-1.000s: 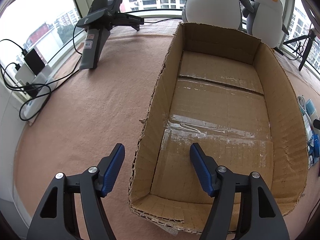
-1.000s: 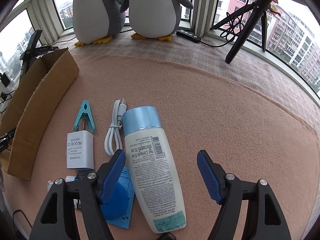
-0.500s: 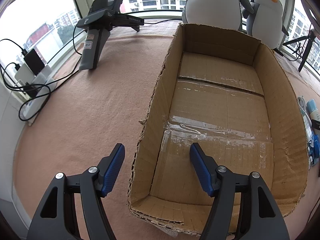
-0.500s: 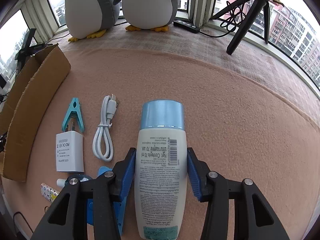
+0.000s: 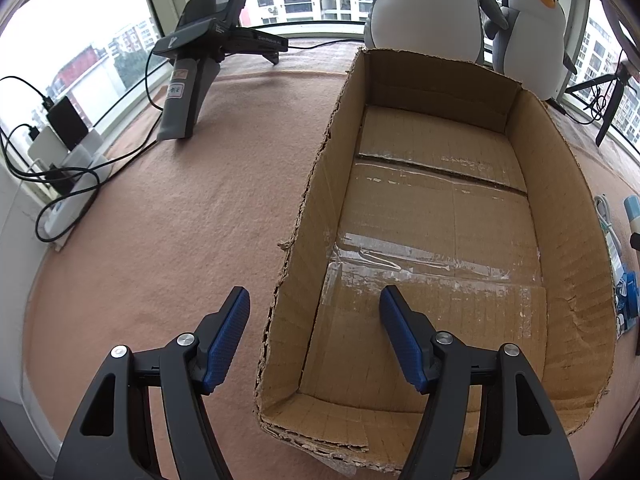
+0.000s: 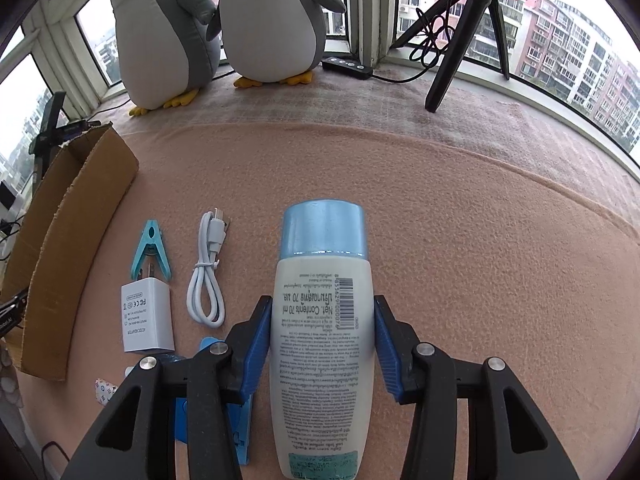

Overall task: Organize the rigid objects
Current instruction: 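Close the right gripper around the lotion bottle and lift it, then carry the lotion bottle into the cardboard box and open the right gripper, then move the right gripper to the white USB cable and grasp it, then carry the white cable into the box beside the bottle and release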

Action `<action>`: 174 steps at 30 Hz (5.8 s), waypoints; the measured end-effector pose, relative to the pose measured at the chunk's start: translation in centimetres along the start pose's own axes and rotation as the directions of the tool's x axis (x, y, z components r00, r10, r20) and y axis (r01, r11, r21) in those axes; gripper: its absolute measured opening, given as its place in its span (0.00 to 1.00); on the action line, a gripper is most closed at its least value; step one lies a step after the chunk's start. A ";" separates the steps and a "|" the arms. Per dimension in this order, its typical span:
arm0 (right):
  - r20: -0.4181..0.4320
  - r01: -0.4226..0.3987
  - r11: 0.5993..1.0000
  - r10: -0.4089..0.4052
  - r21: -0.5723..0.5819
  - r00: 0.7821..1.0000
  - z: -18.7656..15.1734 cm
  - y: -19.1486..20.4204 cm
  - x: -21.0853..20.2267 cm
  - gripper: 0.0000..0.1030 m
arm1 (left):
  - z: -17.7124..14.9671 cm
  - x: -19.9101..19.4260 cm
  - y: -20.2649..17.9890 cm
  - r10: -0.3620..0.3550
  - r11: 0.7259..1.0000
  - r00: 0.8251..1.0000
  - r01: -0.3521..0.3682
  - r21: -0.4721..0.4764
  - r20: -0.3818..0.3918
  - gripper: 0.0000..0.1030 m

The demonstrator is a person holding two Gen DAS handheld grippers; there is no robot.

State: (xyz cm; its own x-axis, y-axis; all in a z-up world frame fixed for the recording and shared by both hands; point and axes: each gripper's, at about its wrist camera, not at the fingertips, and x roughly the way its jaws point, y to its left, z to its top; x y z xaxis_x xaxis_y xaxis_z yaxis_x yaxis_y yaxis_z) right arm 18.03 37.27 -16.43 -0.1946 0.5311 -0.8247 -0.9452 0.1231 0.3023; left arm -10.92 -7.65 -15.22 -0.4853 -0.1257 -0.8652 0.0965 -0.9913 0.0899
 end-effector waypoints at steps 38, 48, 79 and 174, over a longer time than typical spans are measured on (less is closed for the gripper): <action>0.030 -0.309 0.941 0.316 -0.141 0.948 3.8 23.3 -3.1 0.43 | 0.1 0.0 0.4 -0.041 0.999 0.999 0.041 -0.012 0.016 0.66; -0.016 -0.298 0.943 0.299 -0.152 0.954 3.2 25.9 -0.7 0.43 | 0.2 0.0 0.5 -0.042 0.999 0.999 0.042 -0.012 0.017 0.66; 0.105 -0.274 0.958 0.281 -0.079 0.954 3.6 20.0 -4.6 0.63 | 0.3 0.0 0.5 -0.039 0.999 0.999 0.039 -0.004 0.018 0.66; 0.081 -0.199 0.975 0.207 -0.094 0.975 5.7 15.3 -4.1 0.13 | 0.3 0.0 0.0 -0.042 0.999 0.999 0.041 0.003 0.020 0.66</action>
State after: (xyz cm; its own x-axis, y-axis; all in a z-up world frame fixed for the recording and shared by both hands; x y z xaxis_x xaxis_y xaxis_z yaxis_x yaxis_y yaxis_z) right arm 5.90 41.77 -5.68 -0.3644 0.6112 -0.7026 -0.9078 -0.0648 0.4144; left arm -11.14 -7.63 -15.09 -0.5060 -0.0852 -0.8583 0.0735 -0.9957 0.0556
